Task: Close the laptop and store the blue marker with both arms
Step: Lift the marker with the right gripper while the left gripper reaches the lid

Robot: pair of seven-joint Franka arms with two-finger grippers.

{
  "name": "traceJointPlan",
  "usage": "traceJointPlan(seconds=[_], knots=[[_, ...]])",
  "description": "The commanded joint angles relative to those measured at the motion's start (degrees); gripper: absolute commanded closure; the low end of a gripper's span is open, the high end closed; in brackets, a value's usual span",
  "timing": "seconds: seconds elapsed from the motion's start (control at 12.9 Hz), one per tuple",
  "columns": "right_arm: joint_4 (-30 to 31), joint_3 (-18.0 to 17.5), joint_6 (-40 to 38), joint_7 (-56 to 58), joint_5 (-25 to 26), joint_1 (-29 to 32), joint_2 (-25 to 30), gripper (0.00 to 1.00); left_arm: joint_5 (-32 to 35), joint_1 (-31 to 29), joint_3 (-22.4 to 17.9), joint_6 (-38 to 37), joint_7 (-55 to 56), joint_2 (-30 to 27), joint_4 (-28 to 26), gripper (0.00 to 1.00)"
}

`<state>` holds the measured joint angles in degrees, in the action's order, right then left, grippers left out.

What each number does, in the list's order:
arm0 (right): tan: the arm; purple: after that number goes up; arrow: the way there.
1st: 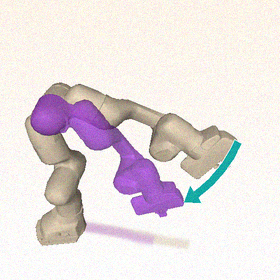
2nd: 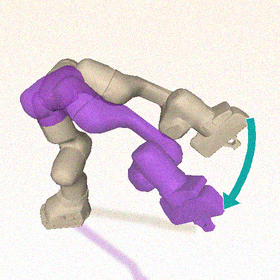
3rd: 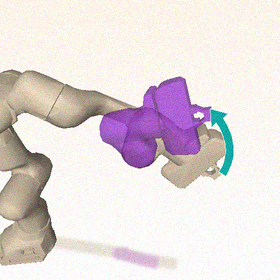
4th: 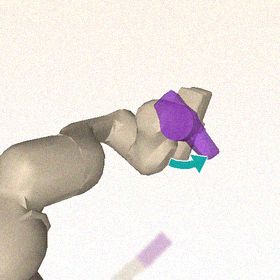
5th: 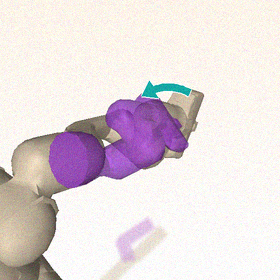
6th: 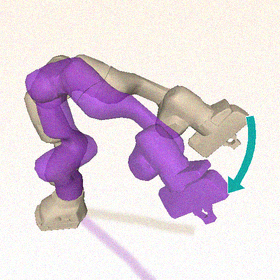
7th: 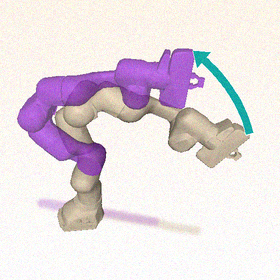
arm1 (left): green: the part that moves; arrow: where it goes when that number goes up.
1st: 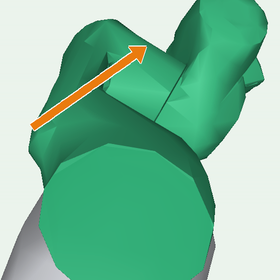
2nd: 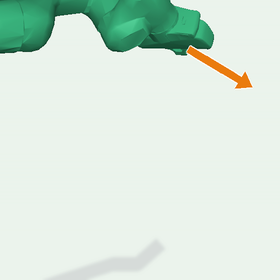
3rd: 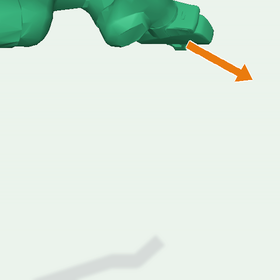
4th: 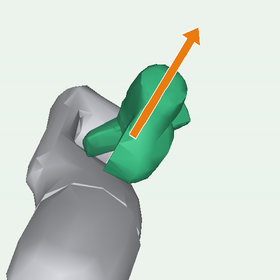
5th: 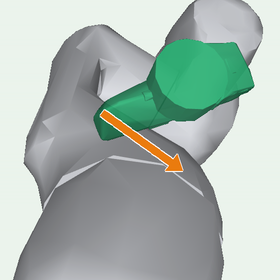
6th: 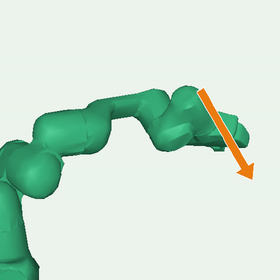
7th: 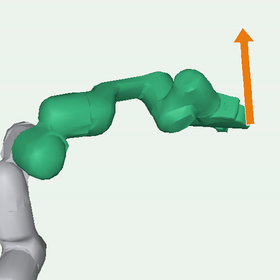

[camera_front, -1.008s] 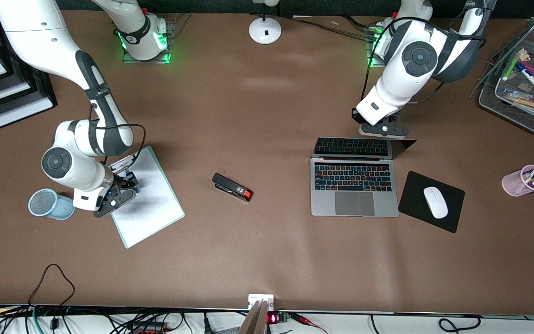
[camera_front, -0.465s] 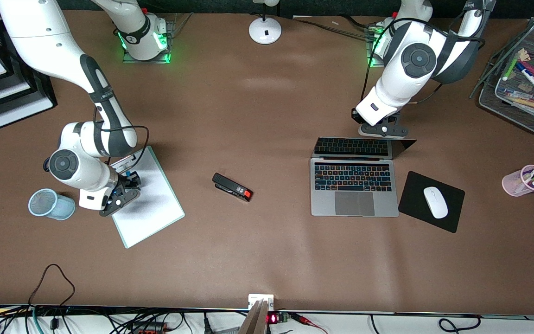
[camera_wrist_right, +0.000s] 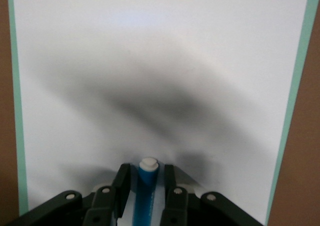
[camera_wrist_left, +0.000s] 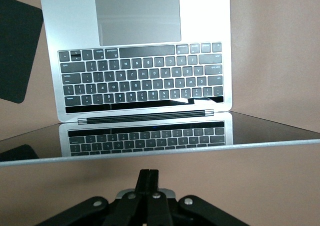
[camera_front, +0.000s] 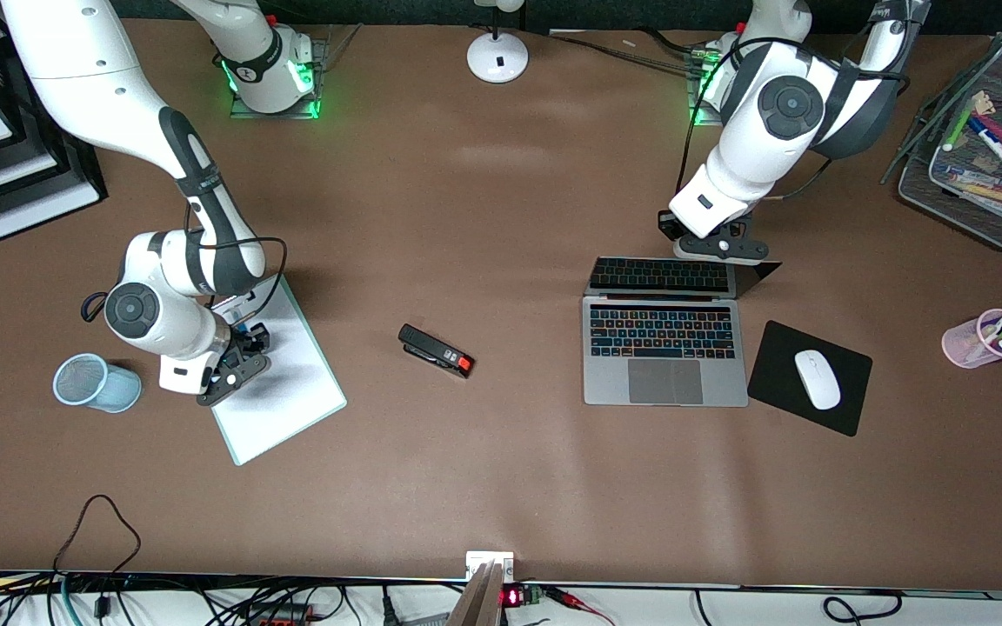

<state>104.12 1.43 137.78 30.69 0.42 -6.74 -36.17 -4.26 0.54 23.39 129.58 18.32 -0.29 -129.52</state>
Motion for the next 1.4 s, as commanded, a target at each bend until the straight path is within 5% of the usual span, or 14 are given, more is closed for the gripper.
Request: traceJointPlan(seconds=[0.0, 0.31, 1.16, 1.32], knots=[[0.4, 0.0, 0.7, 1.0, -0.2, 0.0, 0.0, 0.74, 0.2, -0.4, 0.0, 0.9, -0.1, 0.5, 0.2, 1.0], [0.0, 0.0, 0.5, 0.9, -0.2, 0.1, 0.0, 0.99, 0.3, -0.7, -0.1, 1.2, -0.2, 1.2, 1.7, 1.0], [-2.3, 0.1, -9.8, 7.8, -0.3, 4.4, 12.2, 1.0, 8.6, -2.3, -0.1, 1.5, 0.3, 8.2, 10.5, 1.0], [-2.4, 0.2, -13.3, 11.6, -4.2, 5.7, 15.9, 1.0, 8.7, -2.4, -0.2, 3.3, 0.3, 10.0, 10.7, 1.0]])
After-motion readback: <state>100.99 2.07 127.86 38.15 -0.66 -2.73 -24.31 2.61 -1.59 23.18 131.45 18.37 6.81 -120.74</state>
